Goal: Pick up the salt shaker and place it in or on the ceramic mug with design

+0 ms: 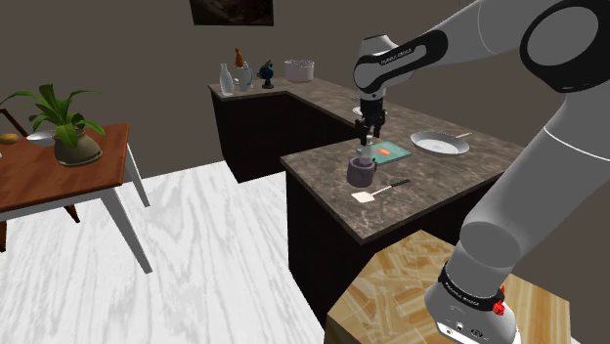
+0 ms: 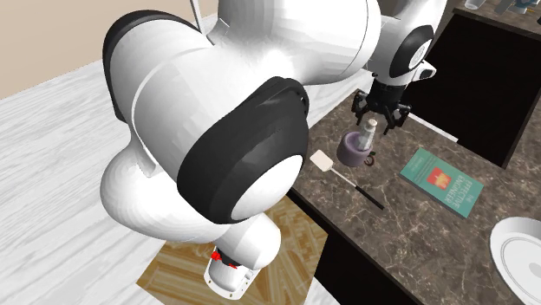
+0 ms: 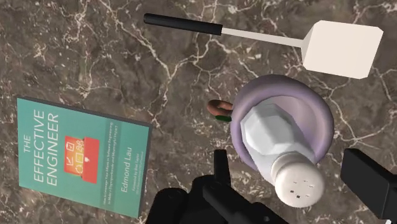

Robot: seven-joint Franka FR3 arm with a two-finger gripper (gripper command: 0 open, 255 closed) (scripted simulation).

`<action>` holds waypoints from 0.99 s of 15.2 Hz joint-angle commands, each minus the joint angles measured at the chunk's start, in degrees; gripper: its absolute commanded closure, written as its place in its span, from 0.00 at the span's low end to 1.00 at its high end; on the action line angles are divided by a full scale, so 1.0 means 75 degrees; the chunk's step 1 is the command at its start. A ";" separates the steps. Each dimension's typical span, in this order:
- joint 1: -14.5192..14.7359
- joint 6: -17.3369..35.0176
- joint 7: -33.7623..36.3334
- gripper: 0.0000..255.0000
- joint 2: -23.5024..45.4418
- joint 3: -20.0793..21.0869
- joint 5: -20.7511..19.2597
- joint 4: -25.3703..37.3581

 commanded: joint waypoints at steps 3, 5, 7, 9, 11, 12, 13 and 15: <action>0.0000 0.0000 0.0000 0.00 0.0000 0.0000 0.0000 0.0000; 0.0018 -0.0259 -0.0001 0.00 -0.0060 0.0030 0.0012 0.0198; 0.0053 -0.0774 -0.0006 0.00 -0.0145 0.0090 0.0039 0.0623; 0.0067 -0.0976 -0.0009 0.00 -0.0167 0.0112 0.0051 0.0801; 0.0067 -0.0976 -0.0009 0.00 -0.0168 0.0113 0.0051 0.0801; 0.0066 -0.0976 -0.0009 0.00 -0.0168 0.0113 0.0051 0.0801; 0.0066 -0.0976 -0.0009 0.00 -0.0167 0.0113 0.0051 0.0801; 0.0066 -0.0976 -0.0009 0.00 -0.0167 0.0113 0.0051 0.0801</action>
